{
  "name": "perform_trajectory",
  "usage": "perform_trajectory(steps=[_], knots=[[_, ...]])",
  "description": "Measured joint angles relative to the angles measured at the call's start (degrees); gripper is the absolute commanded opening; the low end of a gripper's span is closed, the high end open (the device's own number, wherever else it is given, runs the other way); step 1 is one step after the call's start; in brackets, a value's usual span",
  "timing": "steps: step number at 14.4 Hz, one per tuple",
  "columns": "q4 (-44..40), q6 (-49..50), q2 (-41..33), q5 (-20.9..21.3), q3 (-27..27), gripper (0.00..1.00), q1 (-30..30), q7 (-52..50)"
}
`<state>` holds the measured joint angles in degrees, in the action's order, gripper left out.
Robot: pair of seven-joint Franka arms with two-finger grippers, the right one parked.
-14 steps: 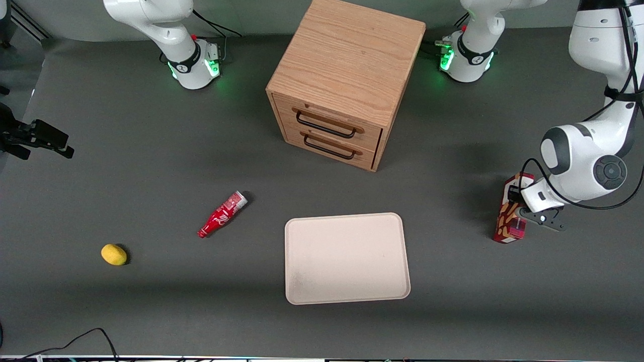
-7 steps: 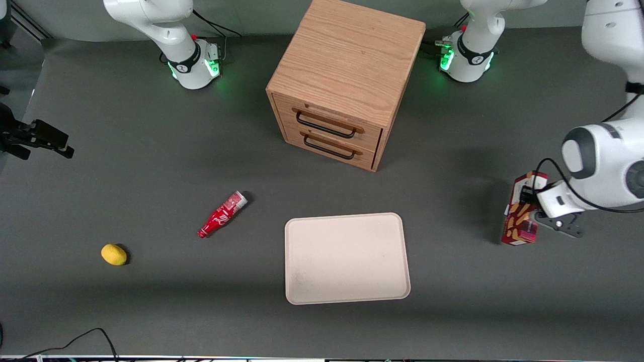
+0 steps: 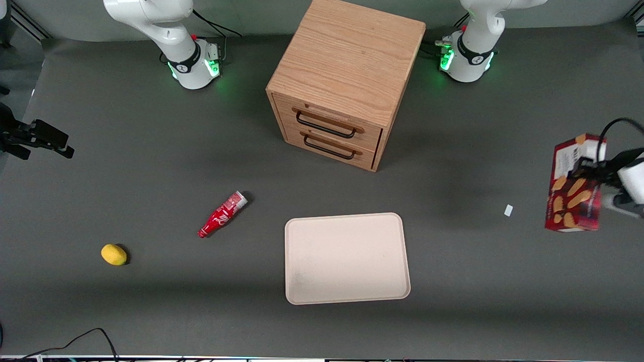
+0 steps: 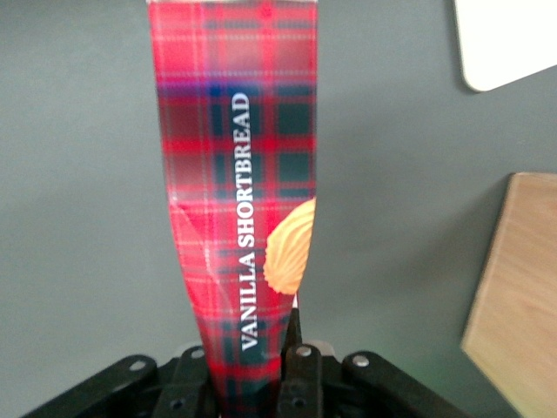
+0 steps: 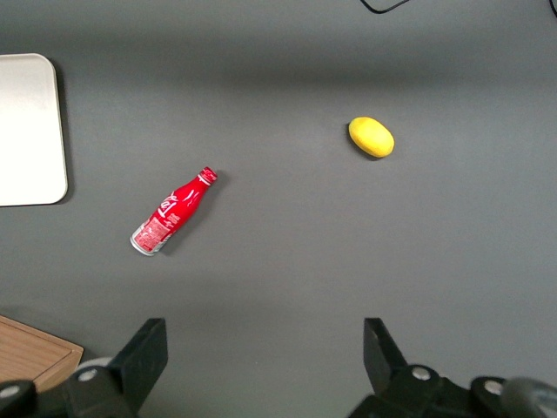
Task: Place red cookie box on tray
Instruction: 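Lift the box and carry it with the left gripper over the white tray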
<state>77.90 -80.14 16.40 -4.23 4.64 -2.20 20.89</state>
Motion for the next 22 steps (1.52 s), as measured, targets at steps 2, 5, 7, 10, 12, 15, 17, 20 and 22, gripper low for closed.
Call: perform_trajectory(steps=[2,5,7,10,12,15,17,20,22], knots=[[-5.37,6.19,-0.8,-0.1,-3.19,0.0,0.02,-8.65],[-7.96,7.74,-0.88,-0.16,-12.73,0.0,0.39,-25.07],[-7.93,5.58,-0.07,-0.09,-18.94,0.0,0.78,-34.37],[-7.34,-2.06,2.79,0.59,-25.5,0.0,1.04,-44.12],[-5.76,-8.53,5.66,3.18,-29.19,0.0,1.09,-48.66],[-2.6,-18.12,10.54,8.04,-32.67,0.0,1.8,-54.19],[-1.27,-22.57,13.78,11.34,-32.93,0.0,2.97,-56.52],[-0.43,-28.45,18.57,16.4,-32.97,0.0,3.98,-59.35],[-0.19,-31.28,21.76,19.58,-32.99,0.0,4.49,-61.33]])
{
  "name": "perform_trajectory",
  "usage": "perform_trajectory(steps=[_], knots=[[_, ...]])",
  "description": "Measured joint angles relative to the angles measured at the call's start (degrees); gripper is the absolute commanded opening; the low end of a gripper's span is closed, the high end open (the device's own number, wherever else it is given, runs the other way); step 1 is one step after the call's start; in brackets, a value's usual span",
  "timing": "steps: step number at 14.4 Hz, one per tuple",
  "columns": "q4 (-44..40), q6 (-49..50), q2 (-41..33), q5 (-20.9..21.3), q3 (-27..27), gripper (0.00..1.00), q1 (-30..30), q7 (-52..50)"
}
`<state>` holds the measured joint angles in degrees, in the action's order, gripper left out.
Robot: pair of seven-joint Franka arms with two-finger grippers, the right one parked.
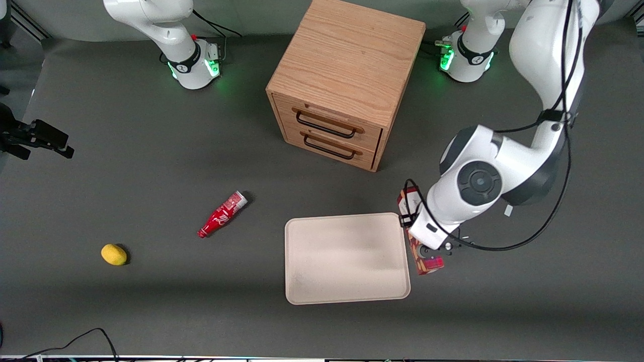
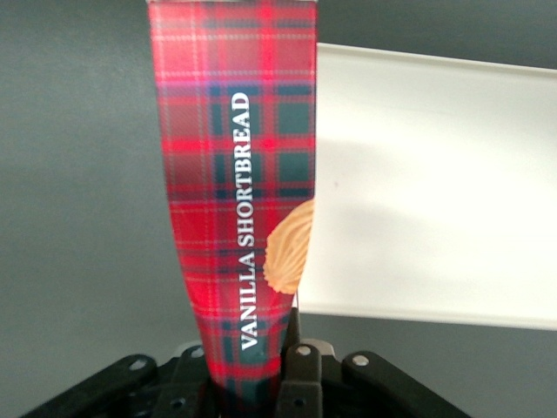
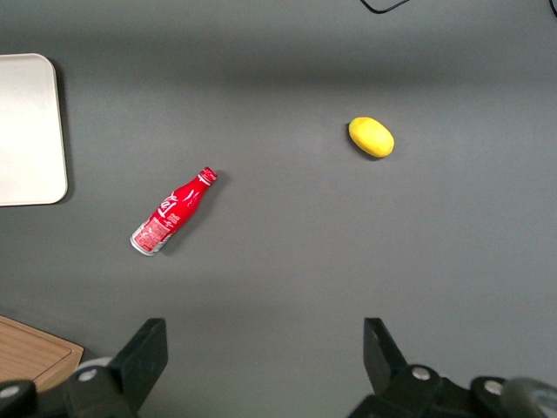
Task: Place red cookie box on tray
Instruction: 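Lift the box and carry it with the left gripper over the white tray, then lower the box onto the tray's rim area and open the left gripper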
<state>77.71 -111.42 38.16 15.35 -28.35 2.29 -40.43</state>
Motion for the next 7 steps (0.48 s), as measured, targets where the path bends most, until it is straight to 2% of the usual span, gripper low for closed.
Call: perform_trajectory(steps=[5,7], knots=[[5.43,-13.42,4.07,3.14,-0.03,0.0,0.93,-0.84],[6.48,-15.69,5.1,6.76,-0.03,0.0,1.18,-1.03]])
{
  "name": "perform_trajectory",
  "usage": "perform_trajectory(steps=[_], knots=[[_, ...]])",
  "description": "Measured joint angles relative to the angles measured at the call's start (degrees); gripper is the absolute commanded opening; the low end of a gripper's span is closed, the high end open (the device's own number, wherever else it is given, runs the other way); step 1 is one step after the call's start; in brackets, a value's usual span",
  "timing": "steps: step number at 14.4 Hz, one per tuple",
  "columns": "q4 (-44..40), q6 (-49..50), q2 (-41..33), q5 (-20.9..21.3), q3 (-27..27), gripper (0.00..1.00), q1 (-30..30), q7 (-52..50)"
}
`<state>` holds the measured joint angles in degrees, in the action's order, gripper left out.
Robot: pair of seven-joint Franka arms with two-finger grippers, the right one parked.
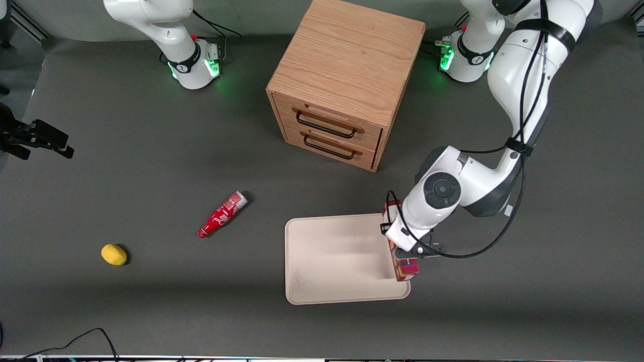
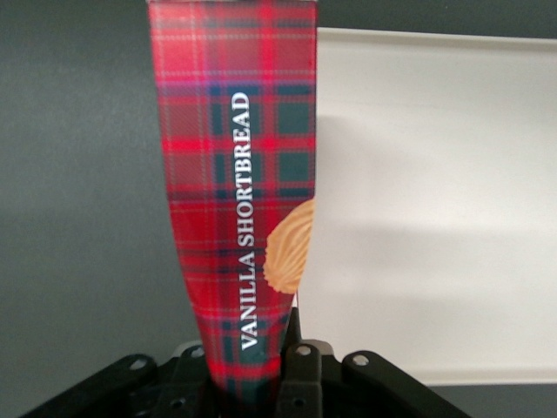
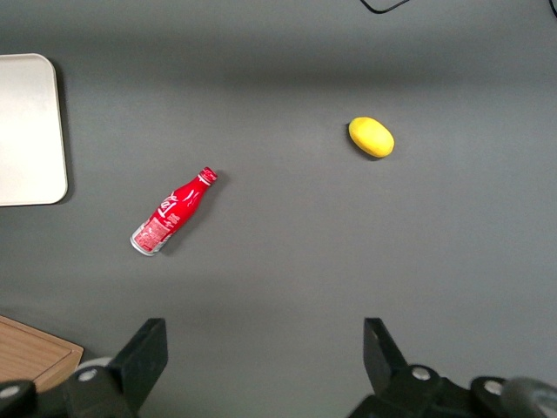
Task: Place red cookie box on tray
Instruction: 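Lower the box onto the tray's rim area and open the left gripper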
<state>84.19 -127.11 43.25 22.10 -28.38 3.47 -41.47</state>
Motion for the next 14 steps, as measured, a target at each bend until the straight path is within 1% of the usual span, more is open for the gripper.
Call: perform_trajectory(steps=[2,7,8,10,11,14], knots=[[0.12,-1.12,1.03,1.51,0.01,0.0,0.1,-0.02],[0.13,-2.08,2.04,2.3,0.02,0.0,0.32,-0.02],[0.14,-2.08,2.08,2.54,0.04,0.05,0.38,-0.1],[0.19,-2.08,2.22,3.38,0.07,0.75,0.46,-0.76],[0.19,-2.11,2.34,3.89,0.07,1.0,0.48,-1.07],[0.17,-2.53,2.44,4.25,0.09,1.0,0.49,-1.29]])
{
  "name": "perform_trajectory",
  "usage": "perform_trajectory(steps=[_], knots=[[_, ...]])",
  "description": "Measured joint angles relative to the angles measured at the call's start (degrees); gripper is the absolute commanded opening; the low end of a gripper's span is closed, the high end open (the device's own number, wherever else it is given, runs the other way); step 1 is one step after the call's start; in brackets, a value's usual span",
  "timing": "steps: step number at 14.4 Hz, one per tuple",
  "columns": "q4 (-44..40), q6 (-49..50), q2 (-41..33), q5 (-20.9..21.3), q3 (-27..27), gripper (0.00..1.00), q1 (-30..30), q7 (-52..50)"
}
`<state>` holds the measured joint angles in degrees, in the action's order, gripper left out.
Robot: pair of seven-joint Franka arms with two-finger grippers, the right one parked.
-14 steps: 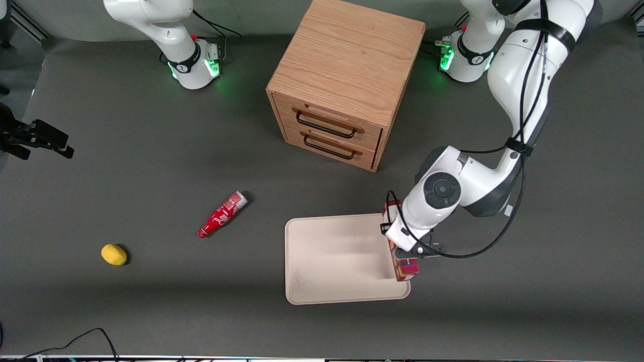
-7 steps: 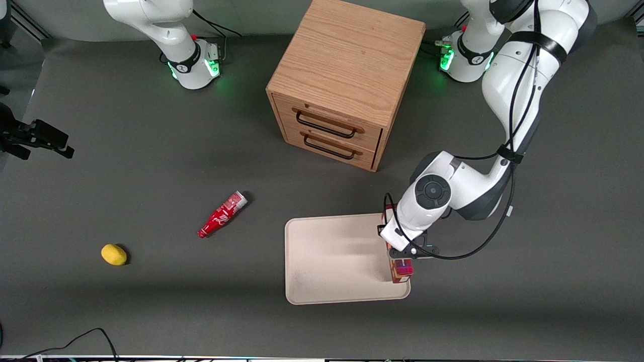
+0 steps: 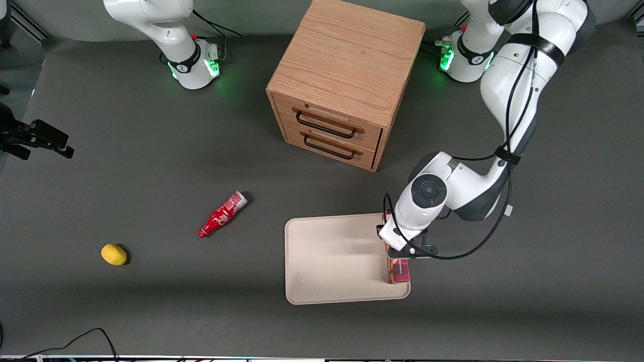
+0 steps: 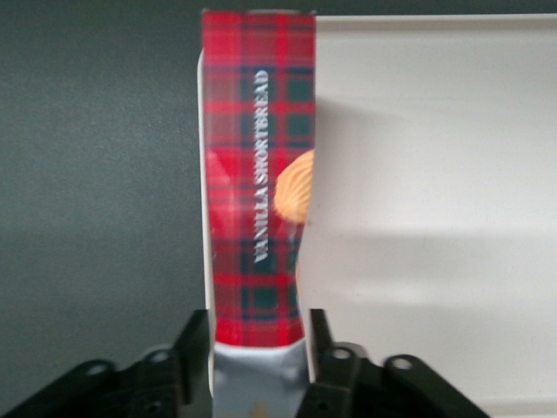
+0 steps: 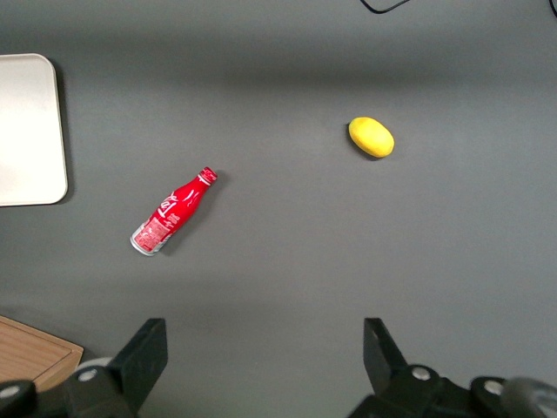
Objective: Place red cookie box on tray
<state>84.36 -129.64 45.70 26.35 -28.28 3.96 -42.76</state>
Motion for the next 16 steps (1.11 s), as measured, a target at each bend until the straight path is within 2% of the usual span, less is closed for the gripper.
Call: perform_trajectory(steps=[5,8,13,16], knots=[[-0.34,0.11,-0.31,0.05,0.08,1.0,-0.24,-0.21],[-1.48,4.37,-2.78,-0.25,-0.01,1.0,-0.73,-0.28],[-2.45,17.04,-13.61,-5.12,-0.05,1.0,-2.0,-0.28],[-2.55,25.35,-21.38,-10.37,1.04,1.0,-3.85,2.65]])
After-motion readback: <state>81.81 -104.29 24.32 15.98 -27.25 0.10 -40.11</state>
